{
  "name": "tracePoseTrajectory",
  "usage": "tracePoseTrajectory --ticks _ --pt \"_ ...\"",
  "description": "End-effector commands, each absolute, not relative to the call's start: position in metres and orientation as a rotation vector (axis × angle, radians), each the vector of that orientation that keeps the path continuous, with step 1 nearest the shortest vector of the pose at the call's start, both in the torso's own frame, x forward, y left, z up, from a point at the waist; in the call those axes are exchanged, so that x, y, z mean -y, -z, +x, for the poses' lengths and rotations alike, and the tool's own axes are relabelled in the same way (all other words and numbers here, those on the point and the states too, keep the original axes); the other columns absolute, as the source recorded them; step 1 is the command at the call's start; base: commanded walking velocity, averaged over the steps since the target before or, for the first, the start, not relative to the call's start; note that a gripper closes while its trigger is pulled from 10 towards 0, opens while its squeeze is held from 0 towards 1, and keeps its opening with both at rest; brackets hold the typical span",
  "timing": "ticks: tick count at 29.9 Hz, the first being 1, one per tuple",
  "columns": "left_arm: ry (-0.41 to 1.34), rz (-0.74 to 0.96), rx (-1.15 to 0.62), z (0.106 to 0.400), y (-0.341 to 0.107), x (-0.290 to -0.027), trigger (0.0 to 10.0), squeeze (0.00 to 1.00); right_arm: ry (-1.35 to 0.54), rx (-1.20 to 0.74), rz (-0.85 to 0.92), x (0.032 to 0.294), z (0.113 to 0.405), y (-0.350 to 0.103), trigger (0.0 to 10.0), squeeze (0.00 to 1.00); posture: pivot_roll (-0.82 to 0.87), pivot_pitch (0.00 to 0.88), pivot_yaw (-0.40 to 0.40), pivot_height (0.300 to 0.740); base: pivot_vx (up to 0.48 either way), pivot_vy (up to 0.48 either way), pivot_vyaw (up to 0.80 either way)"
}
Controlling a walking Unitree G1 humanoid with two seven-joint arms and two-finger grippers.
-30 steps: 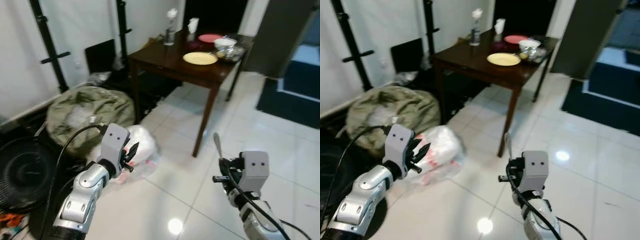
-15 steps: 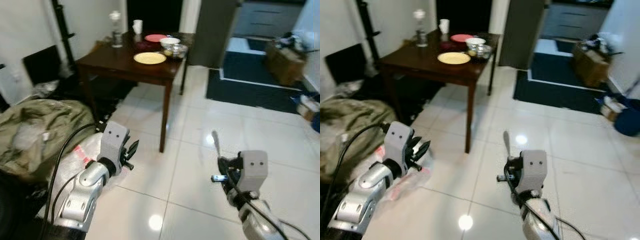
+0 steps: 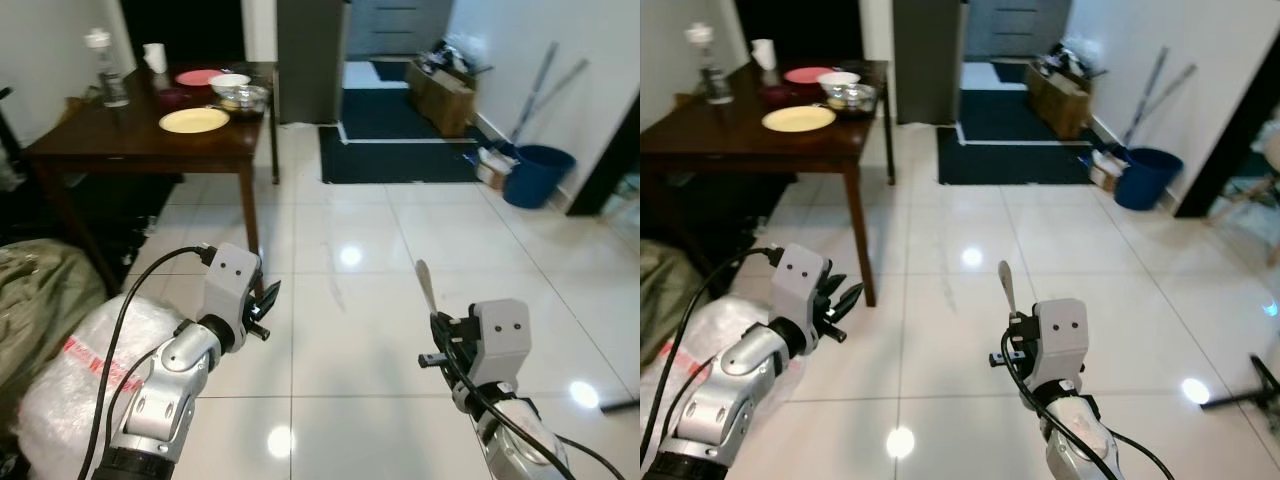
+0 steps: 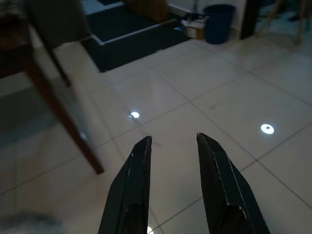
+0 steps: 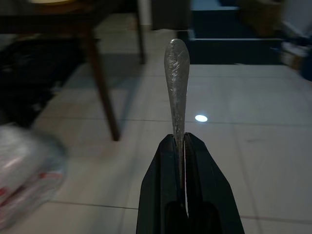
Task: Setting the table
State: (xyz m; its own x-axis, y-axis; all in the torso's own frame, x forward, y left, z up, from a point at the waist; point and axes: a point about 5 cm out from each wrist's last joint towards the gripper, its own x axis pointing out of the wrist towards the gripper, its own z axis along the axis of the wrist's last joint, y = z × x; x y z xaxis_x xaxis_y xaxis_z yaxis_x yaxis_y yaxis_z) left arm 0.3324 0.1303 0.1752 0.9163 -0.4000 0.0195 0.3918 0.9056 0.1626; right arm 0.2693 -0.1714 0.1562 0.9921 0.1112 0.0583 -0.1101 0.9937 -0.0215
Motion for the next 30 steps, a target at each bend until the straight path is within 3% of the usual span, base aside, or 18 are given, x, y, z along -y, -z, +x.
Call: tracePoseTrajectory --ticks 1,21,30 --pt "0.420 0.162 0.045 0.3314 -0.1711 -0.1292 10.0 0.00 -0.104 0.070 -0.015 0.1729 0.2683 -0.1574 10.0 0.00 -0.07 0.059 0.092 0.740 0.000 0.000 -0.76" --pt "0.430 0.156 0.071 0.3326 -0.1733 -0.1261 10.0 0.00 -0.097 0.071 0.000 0.1720 0.2682 -0.1566 10.0 0.00 -0.07 0.069 0.094 0.740 0.000 0.000 -0.76" --pt "0.433 0.159 0.102 0.3334 -0.1760 -0.1220 10.0 0.00 -0.104 0.084 -0.001 0.1696 0.2692 -0.1581 10.0 0.00 -0.07 0.070 0.094 0.740 0.424 0.000 0.00"
